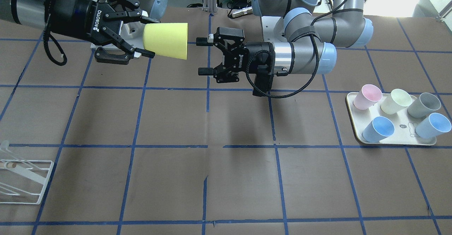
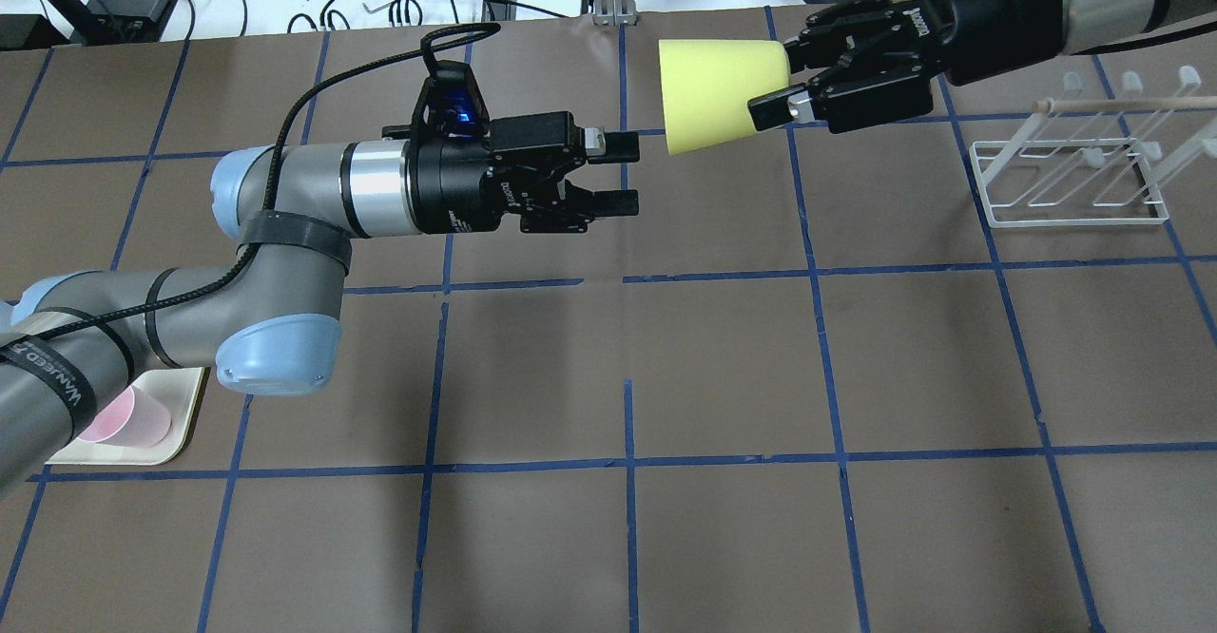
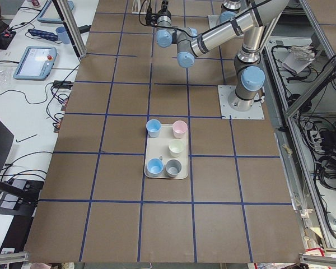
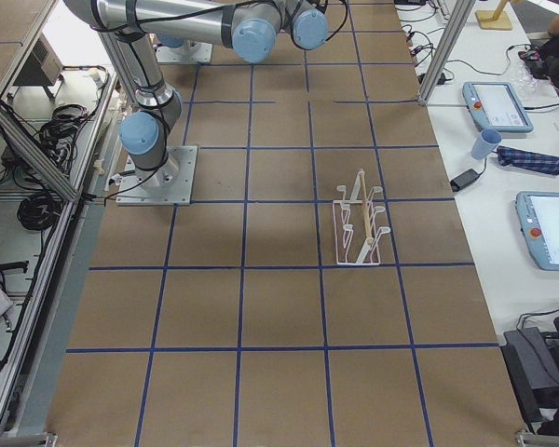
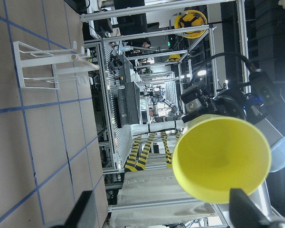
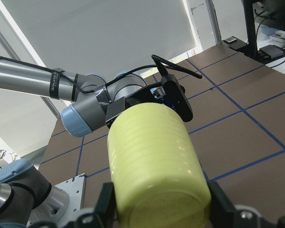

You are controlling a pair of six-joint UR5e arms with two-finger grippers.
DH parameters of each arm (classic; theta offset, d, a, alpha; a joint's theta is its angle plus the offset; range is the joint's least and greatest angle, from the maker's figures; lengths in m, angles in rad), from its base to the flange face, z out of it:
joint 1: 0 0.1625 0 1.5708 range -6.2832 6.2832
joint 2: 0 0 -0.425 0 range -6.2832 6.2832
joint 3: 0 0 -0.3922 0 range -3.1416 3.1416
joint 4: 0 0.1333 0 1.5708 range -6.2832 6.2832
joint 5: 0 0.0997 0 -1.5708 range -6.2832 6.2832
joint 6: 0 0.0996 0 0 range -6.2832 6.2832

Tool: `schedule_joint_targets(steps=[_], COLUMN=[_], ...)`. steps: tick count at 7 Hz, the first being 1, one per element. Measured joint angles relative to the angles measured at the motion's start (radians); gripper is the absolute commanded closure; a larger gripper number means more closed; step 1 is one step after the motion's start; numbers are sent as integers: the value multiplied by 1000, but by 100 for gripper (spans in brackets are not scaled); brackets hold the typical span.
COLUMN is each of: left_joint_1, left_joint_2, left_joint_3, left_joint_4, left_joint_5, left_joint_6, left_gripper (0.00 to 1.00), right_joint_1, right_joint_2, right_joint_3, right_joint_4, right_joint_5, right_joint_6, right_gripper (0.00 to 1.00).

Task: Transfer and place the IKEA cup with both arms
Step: 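Carry the cup inward with the right gripper while the left gripper reaches toward it, then close the left gripper on the yellow cup's rim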

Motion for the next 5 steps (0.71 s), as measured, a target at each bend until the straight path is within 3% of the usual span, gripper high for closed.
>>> schedule_joint_targets(steps=[3,5], left_joint_1=[-3,-3], left_joint_2=[-4,-13], left_joint_3=[-13,-9], left_joint_4=[18,15], left_joint_5=[-108,-129], left_joint_6=[-7,-8], left_gripper=[0,2], right_joint_1=[11,14], right_joint_2=[1,2], right_joint_3=[1,3], right_joint_4=[1,2], right_joint_5=[9,11], right_joint_6=[3,8], right_gripper=[45,43])
